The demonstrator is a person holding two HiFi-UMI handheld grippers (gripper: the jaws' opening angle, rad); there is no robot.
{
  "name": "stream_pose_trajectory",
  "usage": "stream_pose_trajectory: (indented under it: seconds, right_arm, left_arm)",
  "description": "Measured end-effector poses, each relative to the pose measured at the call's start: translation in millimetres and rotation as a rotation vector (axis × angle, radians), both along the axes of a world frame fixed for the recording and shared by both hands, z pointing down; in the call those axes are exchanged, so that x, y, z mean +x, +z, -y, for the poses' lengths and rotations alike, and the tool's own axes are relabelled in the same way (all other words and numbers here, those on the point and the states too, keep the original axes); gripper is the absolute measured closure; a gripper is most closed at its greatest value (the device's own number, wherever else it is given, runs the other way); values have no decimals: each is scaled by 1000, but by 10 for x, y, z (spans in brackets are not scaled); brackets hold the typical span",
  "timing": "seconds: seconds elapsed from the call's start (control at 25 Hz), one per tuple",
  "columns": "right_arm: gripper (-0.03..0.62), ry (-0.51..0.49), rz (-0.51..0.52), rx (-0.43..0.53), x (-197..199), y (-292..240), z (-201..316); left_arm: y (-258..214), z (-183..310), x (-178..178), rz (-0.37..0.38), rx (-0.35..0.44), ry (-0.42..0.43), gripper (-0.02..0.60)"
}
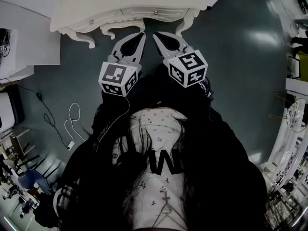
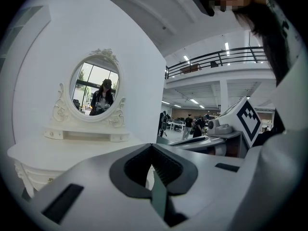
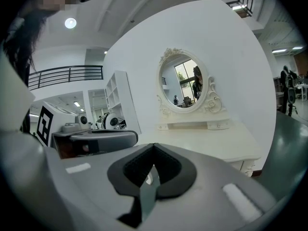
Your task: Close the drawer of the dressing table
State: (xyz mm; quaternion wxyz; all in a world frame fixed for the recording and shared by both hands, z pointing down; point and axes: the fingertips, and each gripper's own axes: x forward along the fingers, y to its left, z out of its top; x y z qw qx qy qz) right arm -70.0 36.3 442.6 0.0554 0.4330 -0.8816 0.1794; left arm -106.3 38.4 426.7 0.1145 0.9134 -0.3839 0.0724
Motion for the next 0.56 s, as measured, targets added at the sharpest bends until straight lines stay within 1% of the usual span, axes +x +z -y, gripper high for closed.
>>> stream_pose_trajectory:
  seconds: [0.28, 0.56]
  right_arm:
    - [585, -7, -15, -10, -58, 27, 0]
    - [586, -41, -26, 0, -117, 17, 114]
  left_arm:
    - [4, 18, -56, -1, -5, -2, 581]
    - [-14, 102, -97, 0, 8, -26, 581]
